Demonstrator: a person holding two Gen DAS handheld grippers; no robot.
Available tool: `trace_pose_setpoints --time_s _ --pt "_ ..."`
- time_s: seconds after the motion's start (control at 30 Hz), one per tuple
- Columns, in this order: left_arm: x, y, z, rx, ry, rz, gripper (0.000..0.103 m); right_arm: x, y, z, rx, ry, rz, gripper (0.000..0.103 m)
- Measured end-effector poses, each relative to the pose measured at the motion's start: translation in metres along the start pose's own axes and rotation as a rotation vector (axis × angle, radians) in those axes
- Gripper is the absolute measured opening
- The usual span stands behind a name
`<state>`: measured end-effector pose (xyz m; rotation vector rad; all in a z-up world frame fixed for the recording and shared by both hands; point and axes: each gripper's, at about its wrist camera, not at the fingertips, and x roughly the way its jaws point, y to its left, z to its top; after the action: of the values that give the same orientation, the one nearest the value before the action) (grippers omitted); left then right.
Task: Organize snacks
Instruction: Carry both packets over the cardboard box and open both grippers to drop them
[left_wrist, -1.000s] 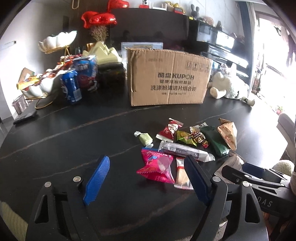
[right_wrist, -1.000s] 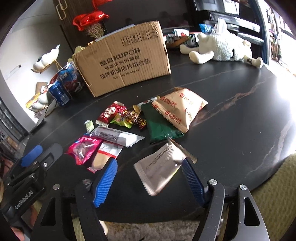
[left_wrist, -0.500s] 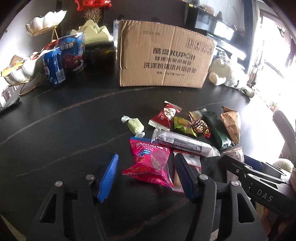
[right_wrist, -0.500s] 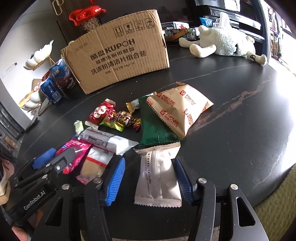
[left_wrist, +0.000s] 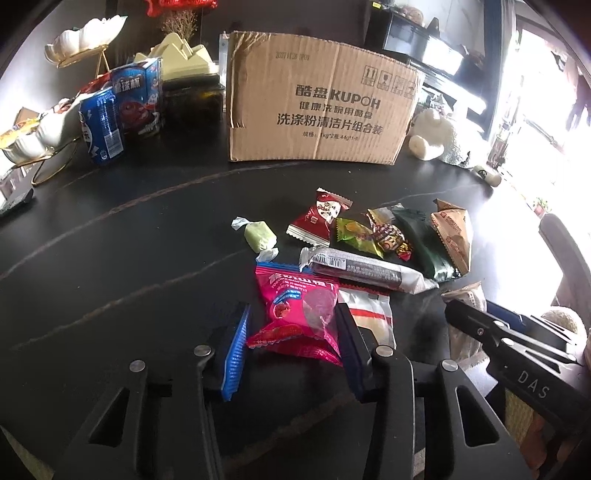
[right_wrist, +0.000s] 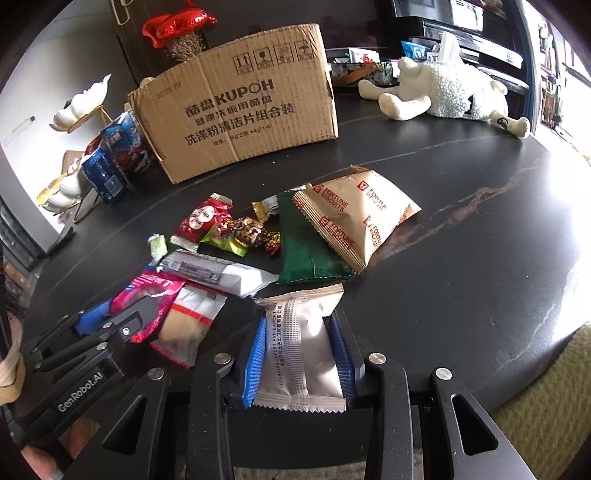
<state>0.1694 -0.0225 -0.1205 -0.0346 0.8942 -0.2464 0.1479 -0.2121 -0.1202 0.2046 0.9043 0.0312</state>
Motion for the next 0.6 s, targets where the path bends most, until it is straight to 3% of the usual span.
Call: trace_pose_setpoints --time_s 0.3,0.6 --pt "-0.032 -0.002 -0.002 -0.005 -0.064 0.021 0.044 -0.027 0.008 0.005 -0.034 -0.07 0.029 0.035" --pt "-0.066 -0.007 0.018 -0.006 -0.147 0.029 0.044 -0.051 0.02 0.026 -0.09 -0.144 0.064 0.035"
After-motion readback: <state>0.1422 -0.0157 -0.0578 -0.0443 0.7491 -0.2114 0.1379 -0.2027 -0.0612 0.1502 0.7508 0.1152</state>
